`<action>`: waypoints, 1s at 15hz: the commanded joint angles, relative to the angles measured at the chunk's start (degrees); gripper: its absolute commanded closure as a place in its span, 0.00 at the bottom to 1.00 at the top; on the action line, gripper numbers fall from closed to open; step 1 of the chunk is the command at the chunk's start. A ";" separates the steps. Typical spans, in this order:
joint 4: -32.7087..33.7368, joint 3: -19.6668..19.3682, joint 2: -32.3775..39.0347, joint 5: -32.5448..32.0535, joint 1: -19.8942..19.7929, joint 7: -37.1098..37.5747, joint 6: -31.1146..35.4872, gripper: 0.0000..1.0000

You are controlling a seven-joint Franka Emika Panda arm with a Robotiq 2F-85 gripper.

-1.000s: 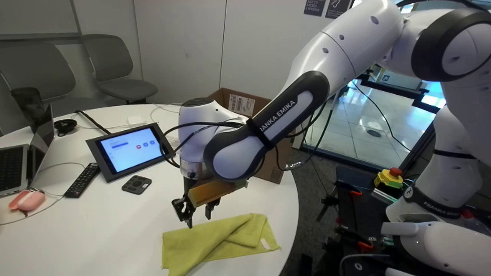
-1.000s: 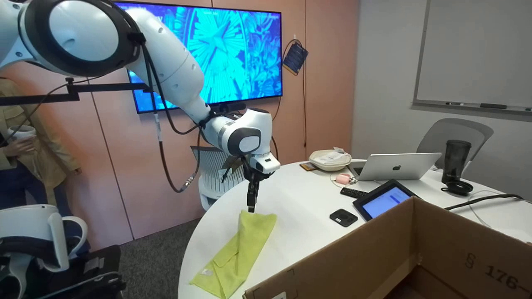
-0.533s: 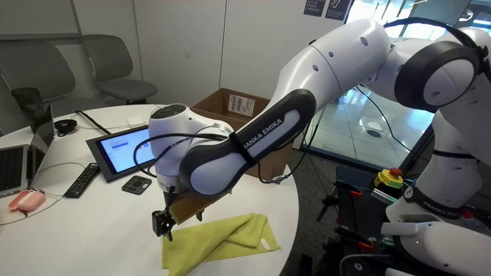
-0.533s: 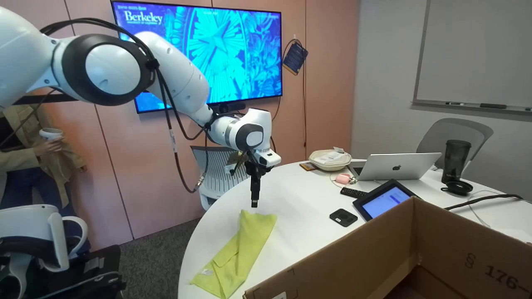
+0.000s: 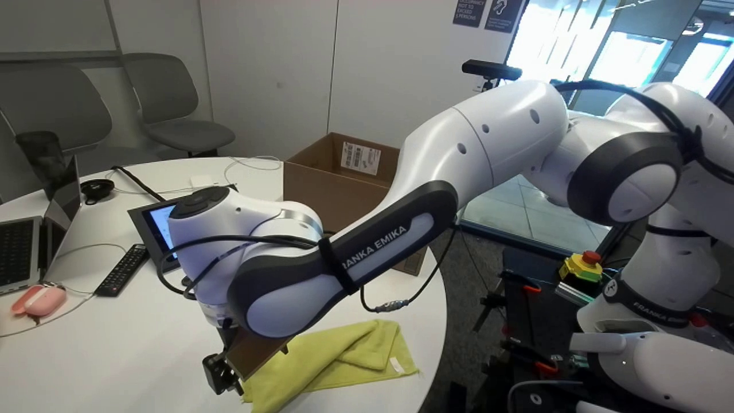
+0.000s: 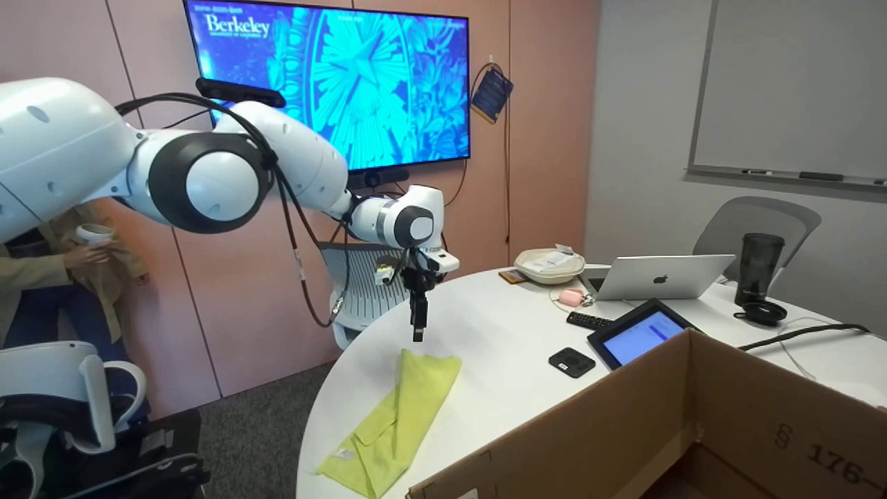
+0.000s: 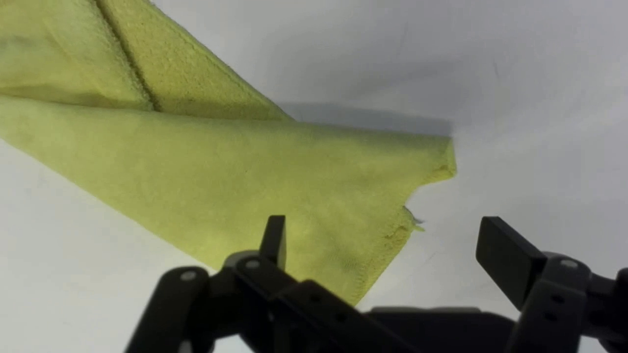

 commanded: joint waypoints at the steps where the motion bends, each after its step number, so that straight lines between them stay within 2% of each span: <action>1: 13.19 -0.45 7.94 -0.86 0.82 -1.21 -6.98 0.00; 6: 20.97 -0.34 13.62 -0.51 0.79 -1.56 -12.09 0.00; 15: 28.08 -0.41 18.10 0.31 0.97 -1.17 -12.72 0.00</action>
